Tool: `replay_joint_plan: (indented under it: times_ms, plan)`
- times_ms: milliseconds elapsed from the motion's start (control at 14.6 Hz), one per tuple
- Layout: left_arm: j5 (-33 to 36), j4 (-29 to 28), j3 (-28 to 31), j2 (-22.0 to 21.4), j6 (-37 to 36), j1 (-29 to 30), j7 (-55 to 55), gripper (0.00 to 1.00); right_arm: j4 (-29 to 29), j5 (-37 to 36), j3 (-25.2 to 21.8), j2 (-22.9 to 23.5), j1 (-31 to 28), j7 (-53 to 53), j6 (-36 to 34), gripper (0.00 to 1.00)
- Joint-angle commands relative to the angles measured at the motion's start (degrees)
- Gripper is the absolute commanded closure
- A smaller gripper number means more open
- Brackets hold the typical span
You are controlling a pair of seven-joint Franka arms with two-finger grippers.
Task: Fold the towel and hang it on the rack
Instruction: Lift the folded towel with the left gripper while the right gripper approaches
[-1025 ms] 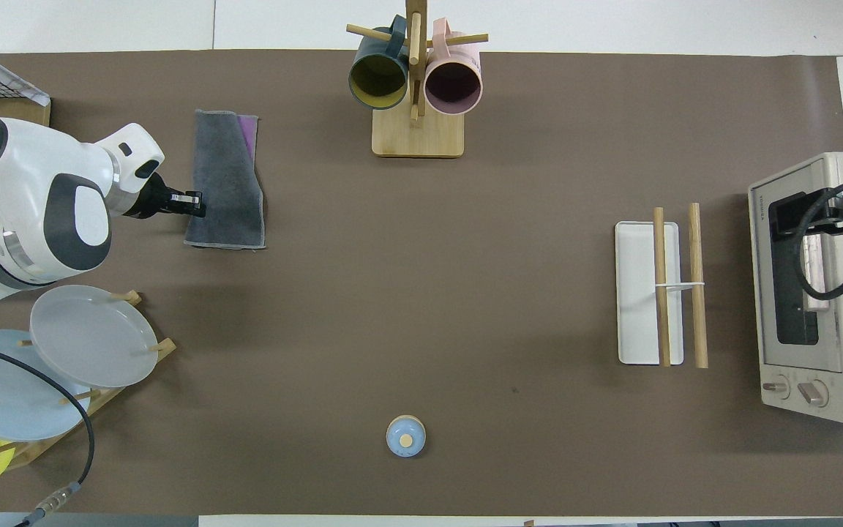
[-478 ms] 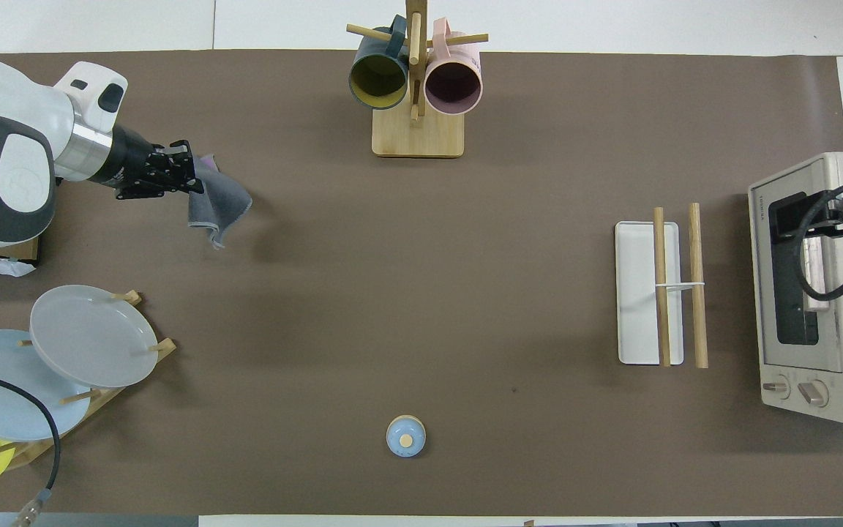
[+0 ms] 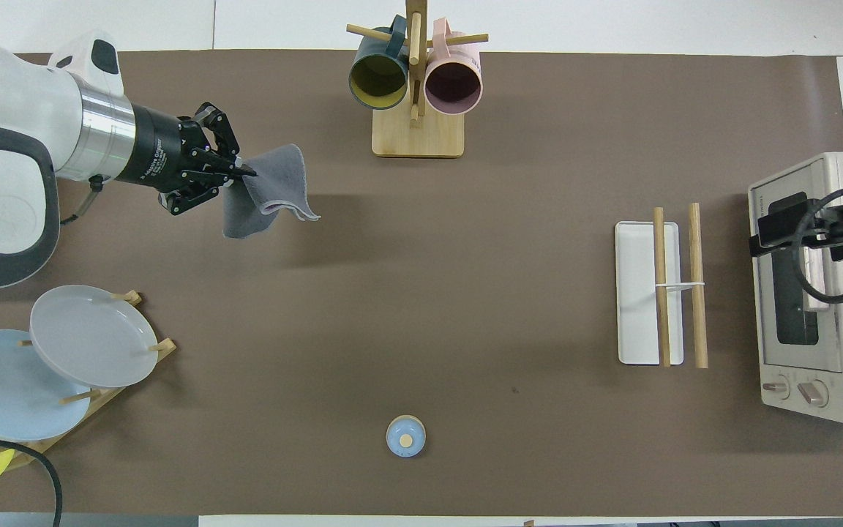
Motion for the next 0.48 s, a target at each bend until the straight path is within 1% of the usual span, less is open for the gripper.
replay_joint_plan:
  times_ms: [0, 68, 137, 410]
  plan:
    - [-3.27, -1.01, -1.83, -4.06, 0.11, -1.16, -17.6, 1.0, -5.13, 7.53, 0.56, -2.71, -1.25, 4.68, 3.53, 0.0]
    - [-4.59, -1.19, -1.93, -5.12, 1.59, -3.17, -25.15, 1.0, -6.8, 12.87, 0.56, -3.33, -1.16, 11.93, 5.72, 0.0]
    - [-4.69, -1.27, -1.93, -5.47, 3.26, -5.02, -31.32, 1.0, -7.86, 16.23, 0.56, -3.68, -0.98, 16.96, 7.22, 0.0]
    - [-4.69, -1.36, -1.93, -6.09, 10.82, -11.61, -49.35, 1.0, -10.59, 28.19, 1.61, -4.47, -0.45, 35.59, 13.11, 0.0]
